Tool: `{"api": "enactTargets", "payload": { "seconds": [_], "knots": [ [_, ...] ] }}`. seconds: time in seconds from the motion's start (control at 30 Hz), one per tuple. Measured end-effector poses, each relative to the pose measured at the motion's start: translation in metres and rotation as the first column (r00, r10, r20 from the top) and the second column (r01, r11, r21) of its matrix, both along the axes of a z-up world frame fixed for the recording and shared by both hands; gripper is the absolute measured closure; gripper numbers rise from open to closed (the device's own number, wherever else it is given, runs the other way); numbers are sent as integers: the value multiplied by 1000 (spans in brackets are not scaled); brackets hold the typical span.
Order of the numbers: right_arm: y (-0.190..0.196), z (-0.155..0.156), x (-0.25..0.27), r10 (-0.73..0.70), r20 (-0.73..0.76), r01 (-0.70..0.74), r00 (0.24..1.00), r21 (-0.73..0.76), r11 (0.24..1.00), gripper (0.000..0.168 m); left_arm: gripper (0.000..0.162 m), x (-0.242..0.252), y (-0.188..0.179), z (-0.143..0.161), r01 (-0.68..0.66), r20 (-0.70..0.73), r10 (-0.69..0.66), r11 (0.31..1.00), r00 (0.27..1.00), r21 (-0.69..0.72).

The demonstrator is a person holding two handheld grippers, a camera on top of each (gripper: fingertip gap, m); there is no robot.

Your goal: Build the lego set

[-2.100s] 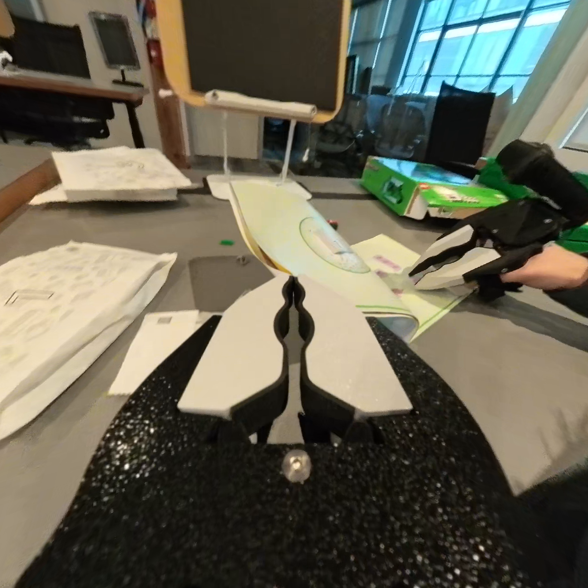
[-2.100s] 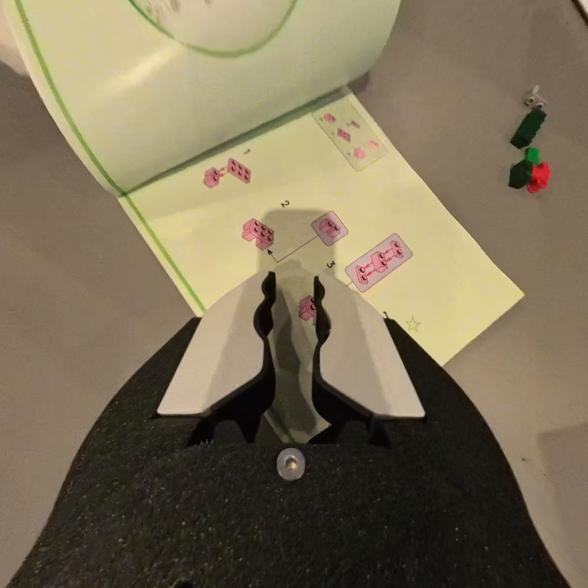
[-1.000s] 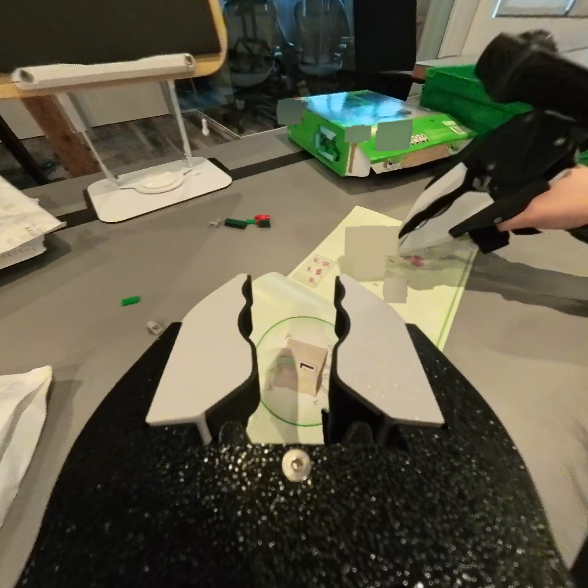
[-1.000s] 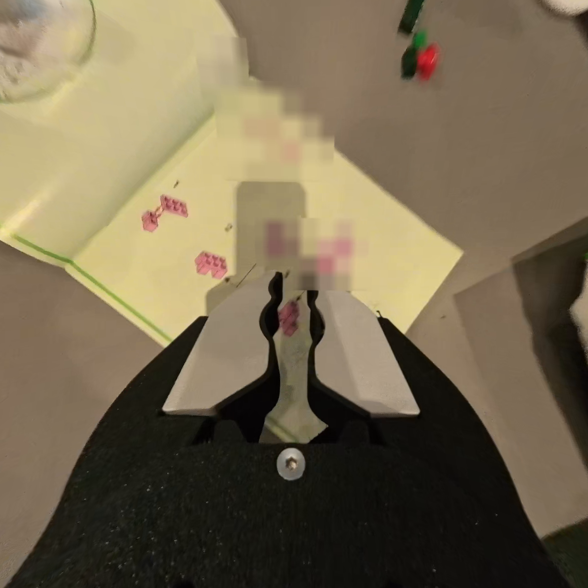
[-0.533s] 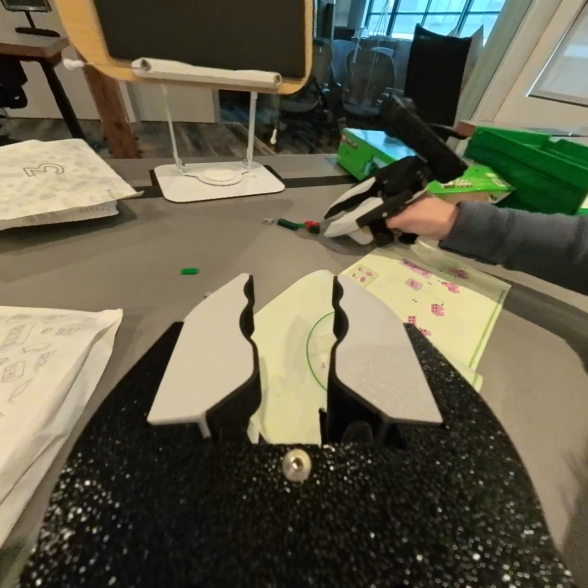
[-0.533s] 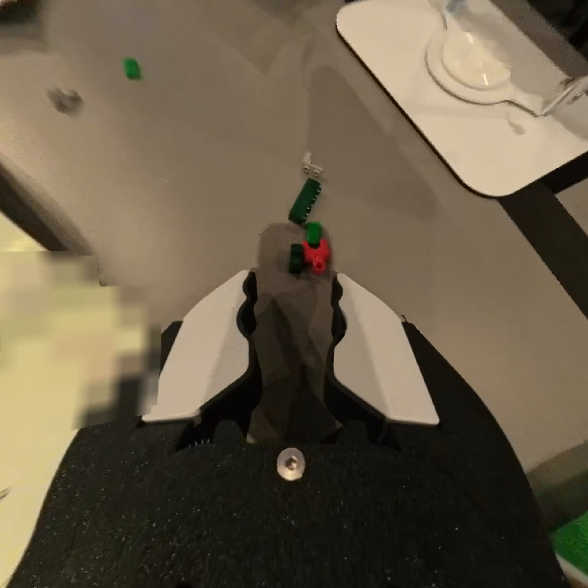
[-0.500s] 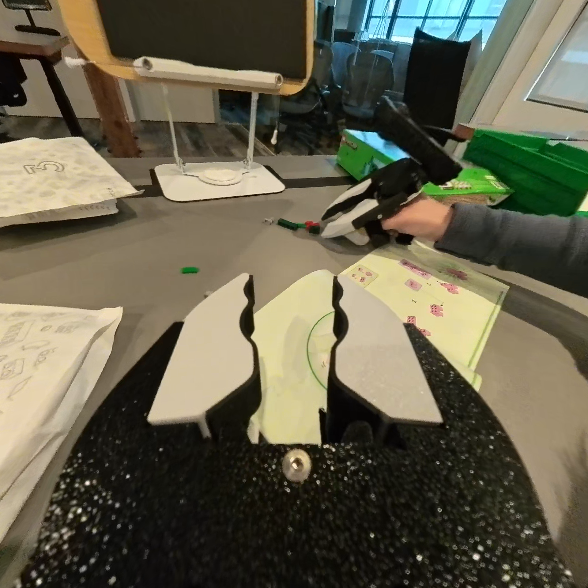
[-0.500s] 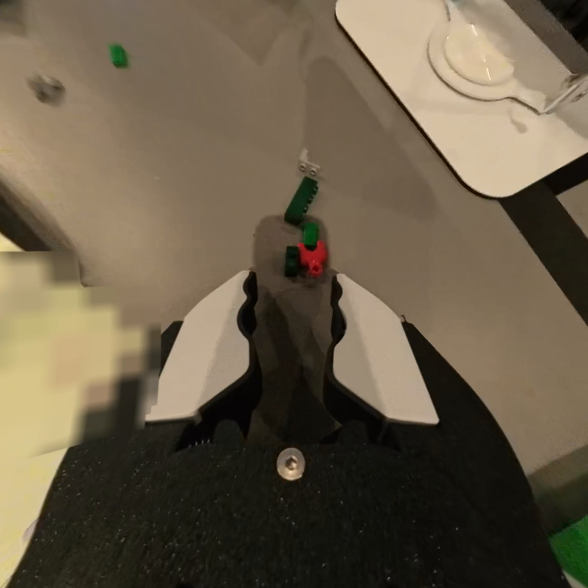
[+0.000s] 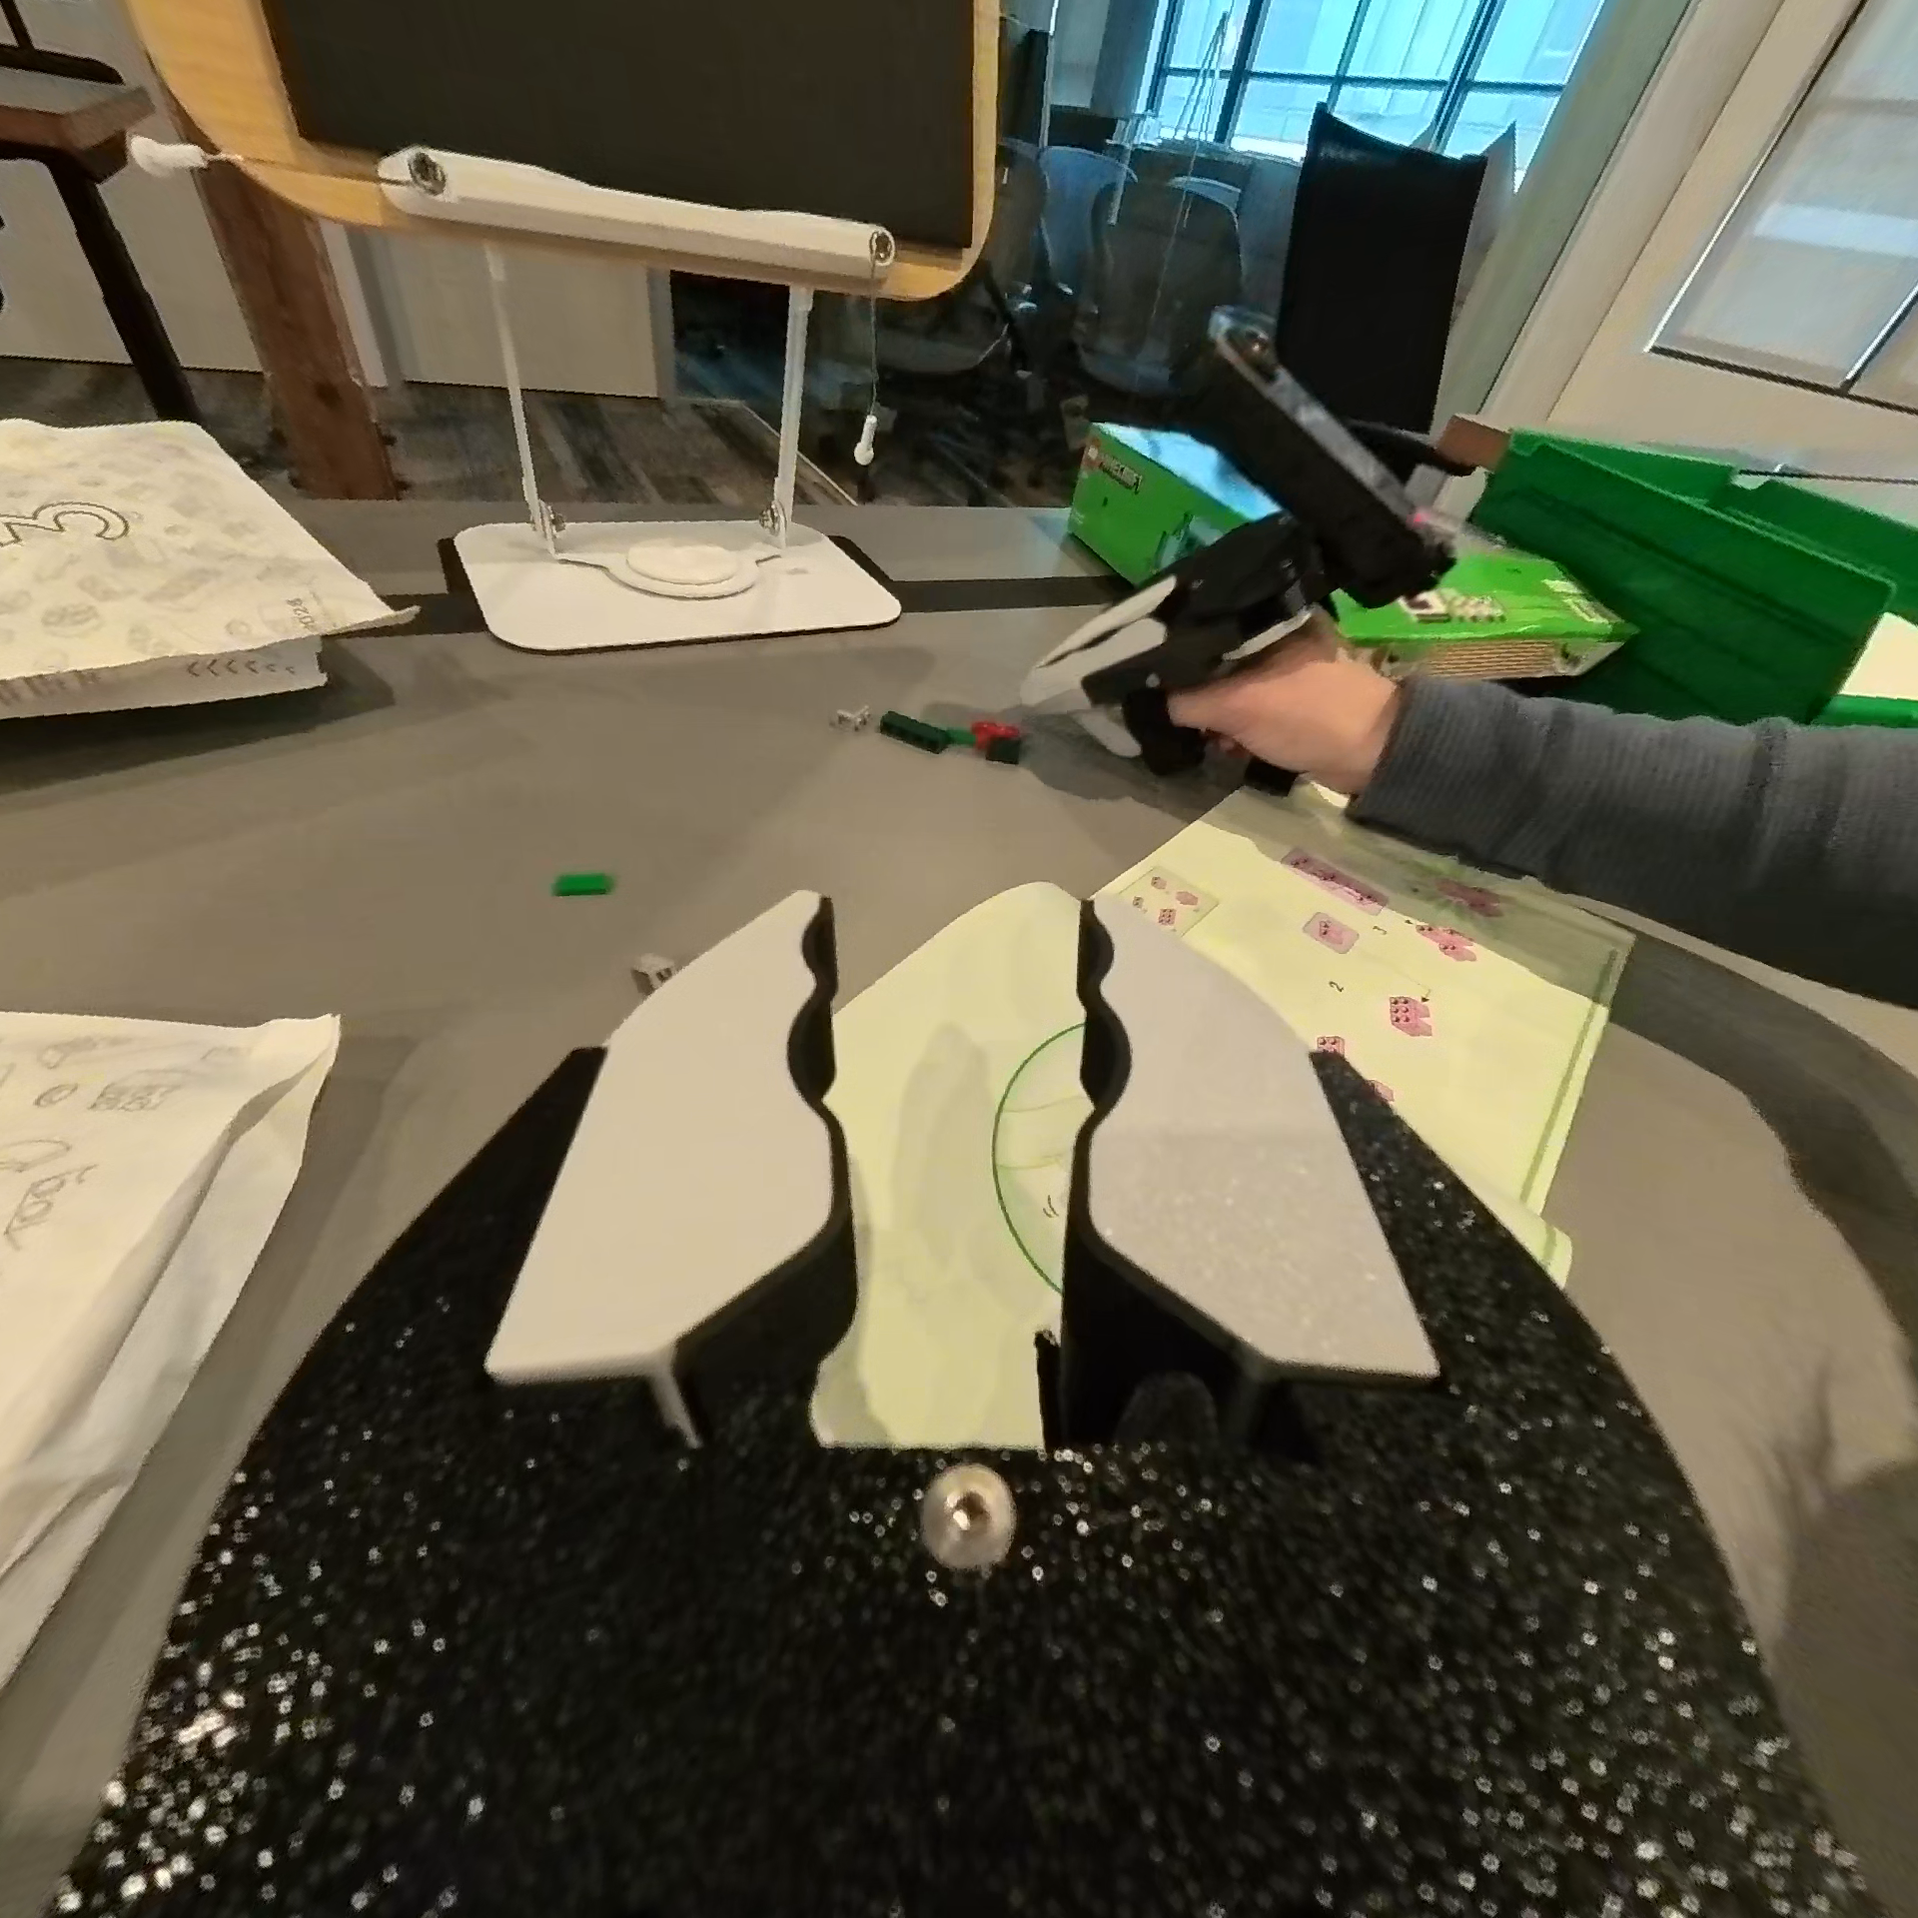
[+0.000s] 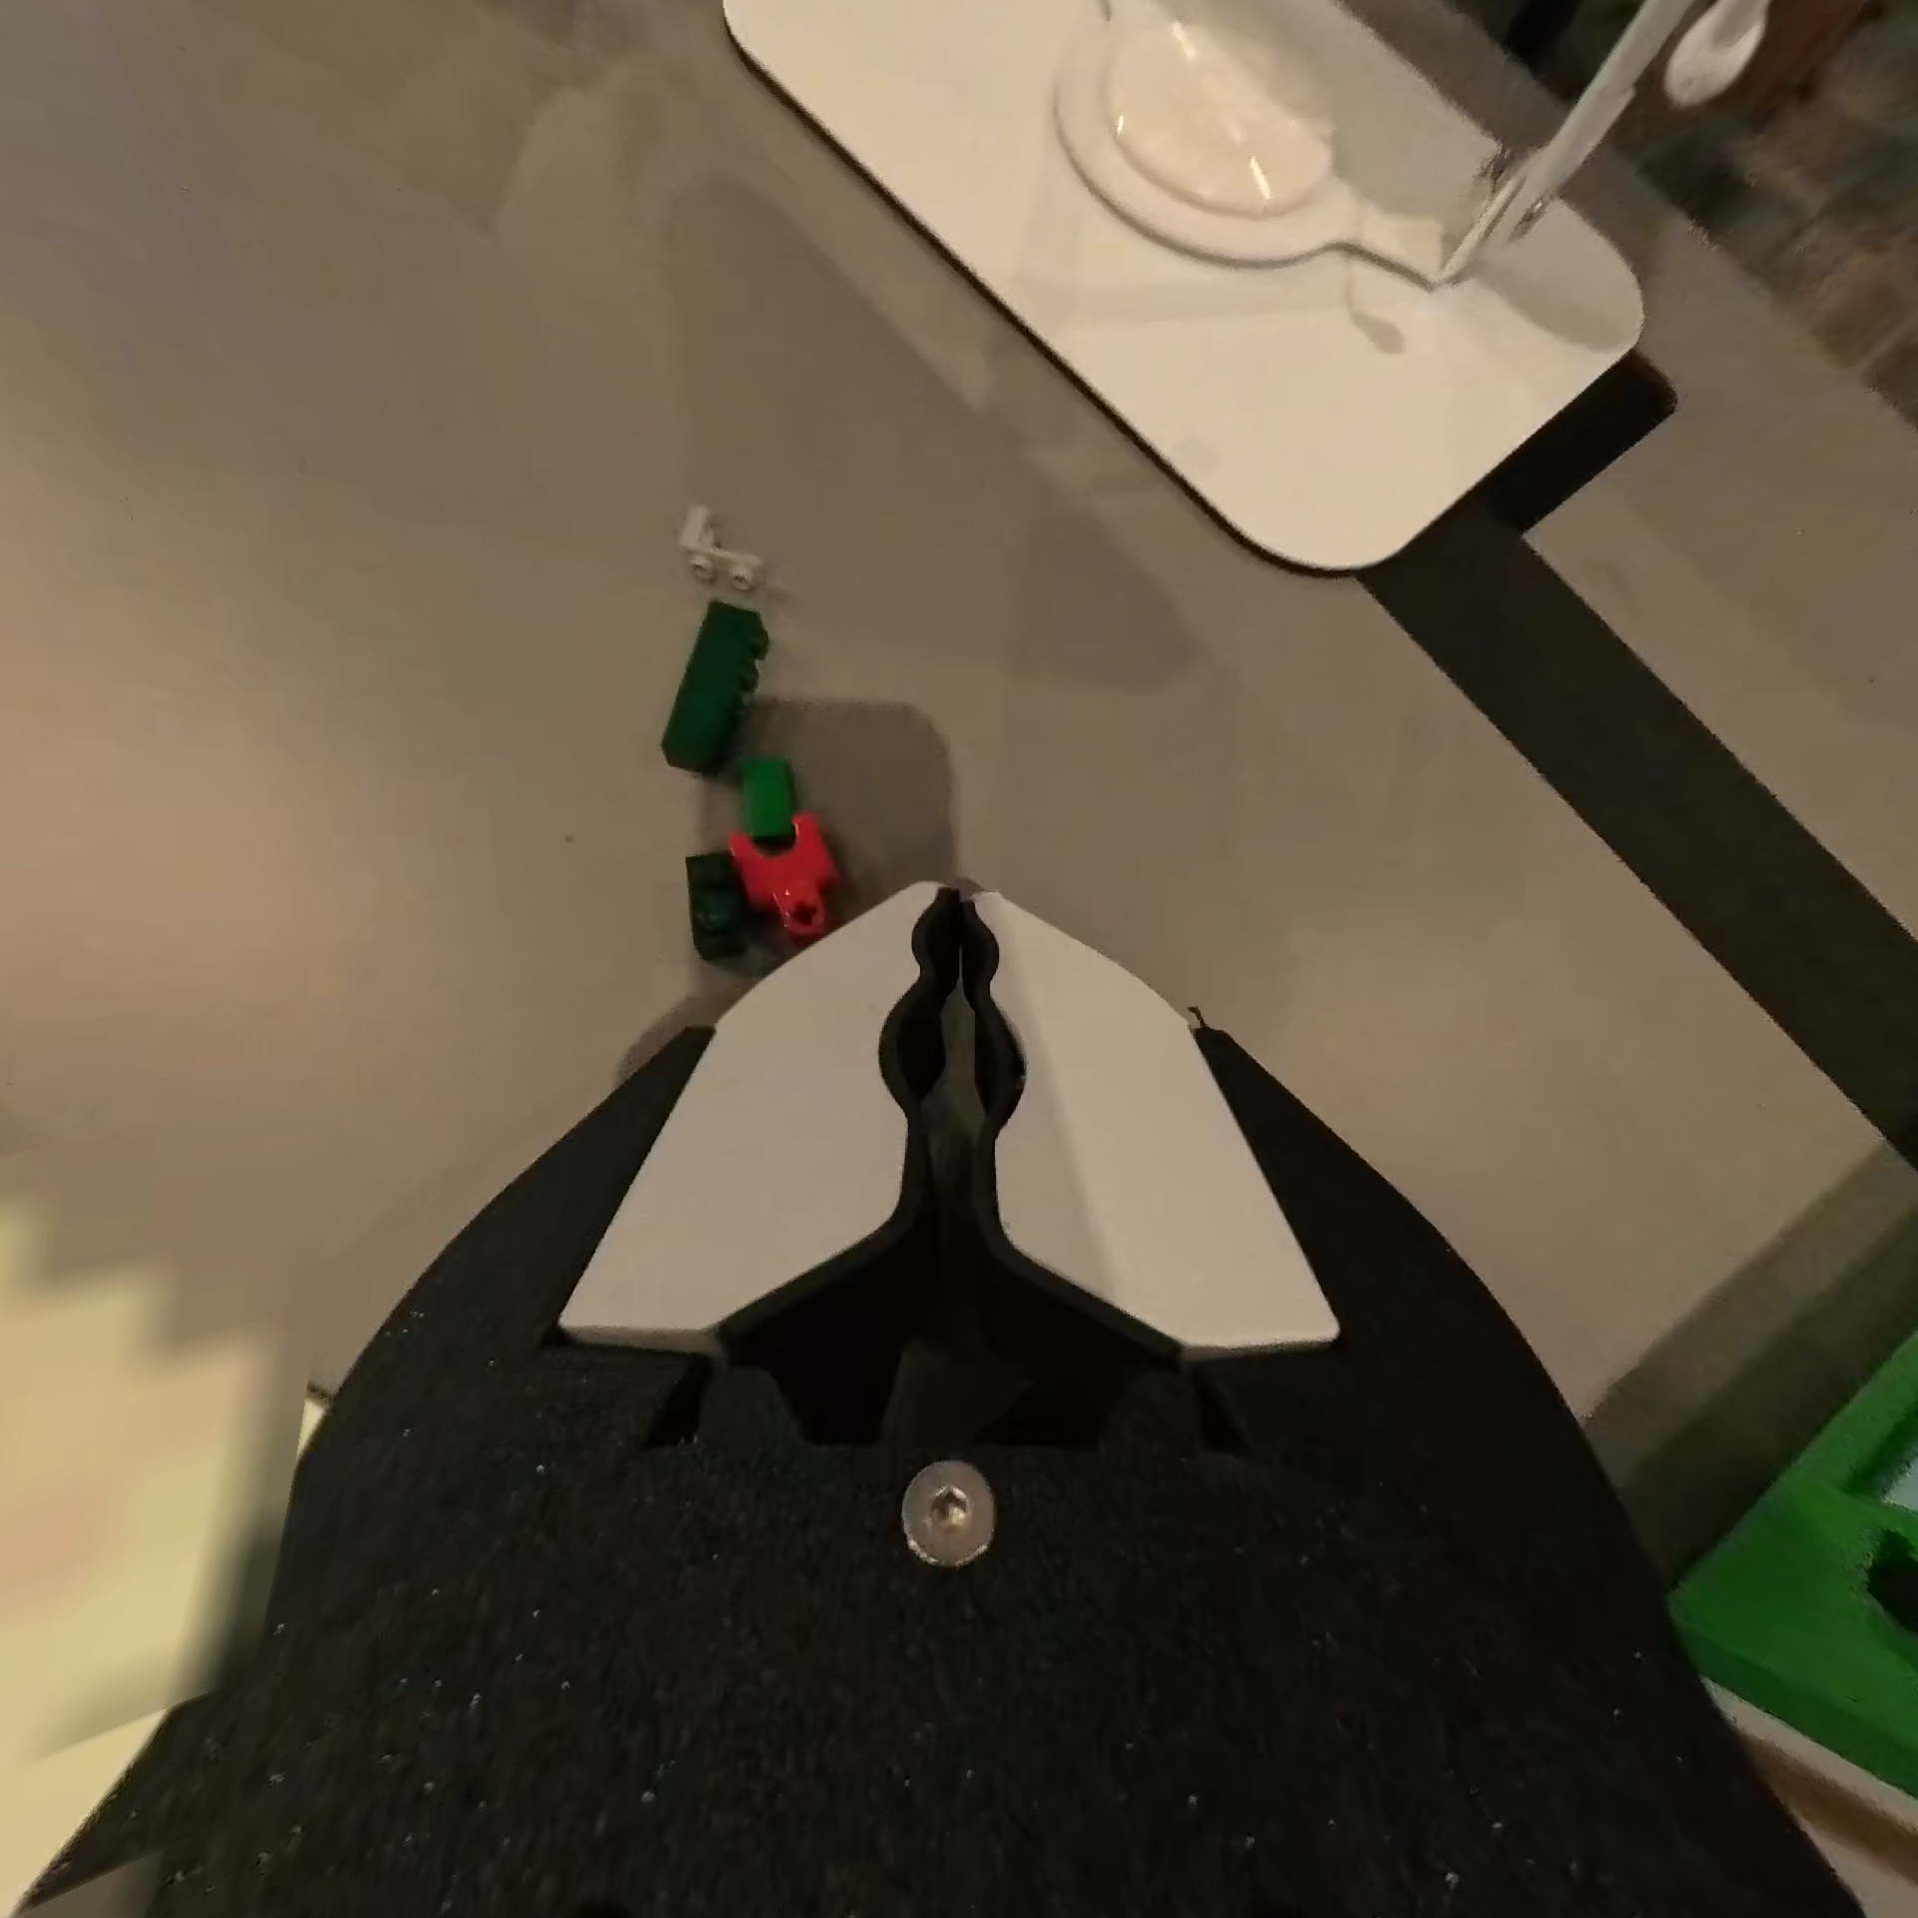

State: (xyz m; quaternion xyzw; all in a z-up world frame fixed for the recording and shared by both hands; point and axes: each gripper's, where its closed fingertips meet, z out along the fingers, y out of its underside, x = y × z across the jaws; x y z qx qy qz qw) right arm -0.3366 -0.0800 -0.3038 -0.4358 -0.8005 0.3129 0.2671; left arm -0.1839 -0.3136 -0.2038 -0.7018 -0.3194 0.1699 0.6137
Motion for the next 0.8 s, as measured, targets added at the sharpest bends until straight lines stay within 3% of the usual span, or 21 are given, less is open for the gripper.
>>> {"api": "enactTargets", "payload": {
  "seconds": [0.37,0.5,0.67,0.8],
  "knots": [
    [-35,-6,9,52,77,-52,996,8,999,168,121,-13,-21,-1,-78,-7,78,997,997,-21],
    [-64,-6,13,105,80,-108,991,25,994,168,121,-25,-34,11,-129,-23,131,990,991,53],
    [-114,-6,26,270,86,-273,959,24,962,168,122,-34,-34,9,-136,-41,137,990,990,27],
    [-106,22,16,285,-73,-282,956,46,958,168,123,-37,-31,10,-137,-71,139,990,988,28]
  ]
}}
